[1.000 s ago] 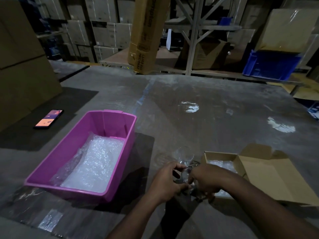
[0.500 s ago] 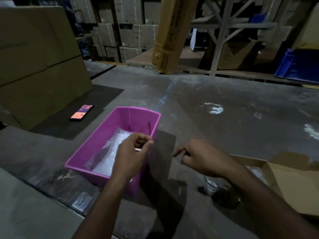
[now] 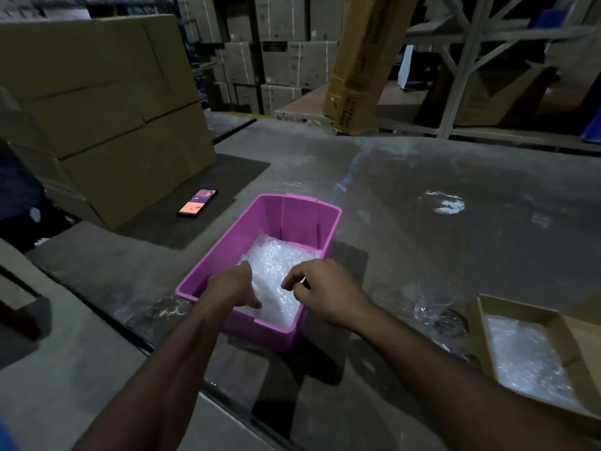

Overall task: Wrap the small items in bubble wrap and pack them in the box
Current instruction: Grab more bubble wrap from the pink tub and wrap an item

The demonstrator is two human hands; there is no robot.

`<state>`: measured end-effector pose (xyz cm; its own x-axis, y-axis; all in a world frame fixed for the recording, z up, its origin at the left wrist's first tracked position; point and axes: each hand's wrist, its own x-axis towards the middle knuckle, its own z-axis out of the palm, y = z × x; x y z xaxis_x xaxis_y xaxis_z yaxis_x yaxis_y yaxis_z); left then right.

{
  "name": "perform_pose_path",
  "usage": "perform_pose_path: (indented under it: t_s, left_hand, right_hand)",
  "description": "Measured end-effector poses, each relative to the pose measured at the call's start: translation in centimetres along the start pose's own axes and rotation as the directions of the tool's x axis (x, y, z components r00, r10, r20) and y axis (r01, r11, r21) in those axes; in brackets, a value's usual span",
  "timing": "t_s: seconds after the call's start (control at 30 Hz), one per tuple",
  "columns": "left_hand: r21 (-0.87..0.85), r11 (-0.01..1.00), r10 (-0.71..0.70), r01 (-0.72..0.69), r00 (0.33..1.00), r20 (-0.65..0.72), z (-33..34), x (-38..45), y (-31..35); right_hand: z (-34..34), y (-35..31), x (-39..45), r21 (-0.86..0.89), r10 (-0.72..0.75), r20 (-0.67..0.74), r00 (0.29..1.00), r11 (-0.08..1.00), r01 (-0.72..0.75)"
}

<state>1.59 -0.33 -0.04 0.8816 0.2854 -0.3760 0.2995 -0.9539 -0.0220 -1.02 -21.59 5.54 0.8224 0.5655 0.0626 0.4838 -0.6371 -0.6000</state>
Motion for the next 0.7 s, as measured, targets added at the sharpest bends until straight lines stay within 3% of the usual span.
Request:
perform_pose_path:
  t_s: [0.1, 0.27, 0.43, 0.53, 0.6, 0.7]
  left_hand:
    - [-0.016, 1.000, 0.004, -0.004, 1.000, -0.016, -0.4, -0.1, 0.0]
    - [-0.148, 0.988, -0.008, -0.034, 0.962, -0.272, -1.1, -0.5, -0.6]
    - [-0.343, 0.925, 0.006, -0.167, 0.905, -0.425, -3.5, -2.3, -0.1]
    - [-0.495, 0.820, 0.030, -0.286, 0.886, -0.462, -5.1, -4.3, 0.7]
    - [-0.589, 0.697, 0.107, -0.410, 0.871, -0.480, -6.0, -5.9, 1.4]
    - [-0.685, 0.492, 0.274, -0.538, 0.842, -0.465, -6.9, -8.4, 3.2]
  right_hand:
    - [0.2, 0.0, 0.6, -0.045, -0.002, -0.003, 1.000, 0.999, 0.002]
    - [0.7, 1.0, 0.9, -0.038, 0.024, -0.018, 1.000, 0.999, -0.024]
    - [0.8, 1.7, 1.0, 0.084, 0.045, -0.153, 0.987, 0.996, -0.032]
    - [0.5, 2.5, 1.4, 0.229, 0.122, -0.222, 0.967, 0.971, -0.070]
    - [0.0, 2.8, 1.5, 0.421, 0.208, -0.220, 0.953, 0.901, -0.099]
    - [-1.0, 2.7, 1.2, 0.775, 0.315, -0.107, 0.943, 0.621, -0.119]
